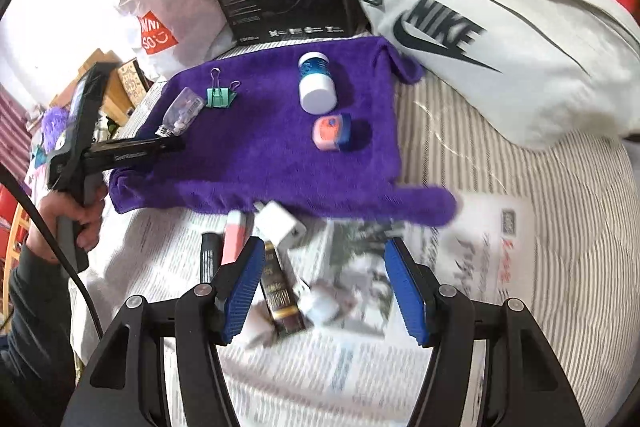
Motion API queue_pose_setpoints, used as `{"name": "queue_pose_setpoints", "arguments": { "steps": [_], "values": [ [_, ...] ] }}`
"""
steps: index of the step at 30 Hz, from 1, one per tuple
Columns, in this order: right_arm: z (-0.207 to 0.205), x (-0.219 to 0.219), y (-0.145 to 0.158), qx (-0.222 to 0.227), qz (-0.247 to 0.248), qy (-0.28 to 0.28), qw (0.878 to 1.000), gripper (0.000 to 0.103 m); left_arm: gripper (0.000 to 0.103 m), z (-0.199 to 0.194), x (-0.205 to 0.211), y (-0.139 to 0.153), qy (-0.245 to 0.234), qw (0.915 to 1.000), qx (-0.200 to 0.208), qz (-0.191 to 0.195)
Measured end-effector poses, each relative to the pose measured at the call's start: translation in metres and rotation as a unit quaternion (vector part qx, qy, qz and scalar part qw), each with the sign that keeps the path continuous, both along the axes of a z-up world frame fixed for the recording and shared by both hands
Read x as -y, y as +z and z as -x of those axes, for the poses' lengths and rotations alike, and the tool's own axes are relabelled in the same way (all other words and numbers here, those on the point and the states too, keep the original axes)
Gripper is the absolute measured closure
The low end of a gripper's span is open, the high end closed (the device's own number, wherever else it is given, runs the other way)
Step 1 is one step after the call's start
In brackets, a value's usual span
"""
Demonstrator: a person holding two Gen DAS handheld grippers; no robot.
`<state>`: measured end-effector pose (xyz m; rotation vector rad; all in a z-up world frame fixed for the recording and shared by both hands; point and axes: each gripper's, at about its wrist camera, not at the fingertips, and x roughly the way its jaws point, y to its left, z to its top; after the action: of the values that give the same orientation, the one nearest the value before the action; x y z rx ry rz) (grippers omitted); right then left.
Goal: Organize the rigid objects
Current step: 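Place the mint bottle on the towel with the left gripper while the right places the Vaseline tin, then lower the left gripper onto the black marker and grasp it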
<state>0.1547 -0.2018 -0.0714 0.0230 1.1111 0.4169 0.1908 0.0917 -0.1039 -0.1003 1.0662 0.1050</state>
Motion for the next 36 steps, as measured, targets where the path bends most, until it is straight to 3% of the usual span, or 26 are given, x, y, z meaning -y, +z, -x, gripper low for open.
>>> {"name": "queue_pose_setpoints", "arguments": {
  "steps": [4, 9, 15, 29, 36],
  "values": [
    [0.014, 0.019, 0.0, -0.002, -0.011, -0.022, 1.0, 0.041, 0.047, 0.039, 0.032, 0.017, -0.024, 0.9996, 0.013, 0.007],
    [0.028, 0.035, -0.008, -0.014, -0.014, -0.047, 0.999, 0.041, 0.046, 0.07, 0.086, 0.014, -0.068, 0.9963, 0.001, 0.054],
    [0.044, 0.042, -0.01, -0.012, 0.007, -0.052, 0.999, 0.041, 0.046, 0.065, 0.122, -0.008, -0.072, 0.9967, -0.025, 0.027],
    [0.061, 0.049, -0.003, -0.003, -0.011, -0.044, 0.999, 0.041, 0.045, 0.048, 0.144, -0.03, -0.067, 0.9961, -0.055, -0.012],
    [0.064, 0.051, -0.007, -0.004, -0.008, -0.042, 0.999, 0.041, 0.046, 0.068, 0.128, -0.025, -0.071, 0.9957, -0.055, -0.025]
  ]
}}
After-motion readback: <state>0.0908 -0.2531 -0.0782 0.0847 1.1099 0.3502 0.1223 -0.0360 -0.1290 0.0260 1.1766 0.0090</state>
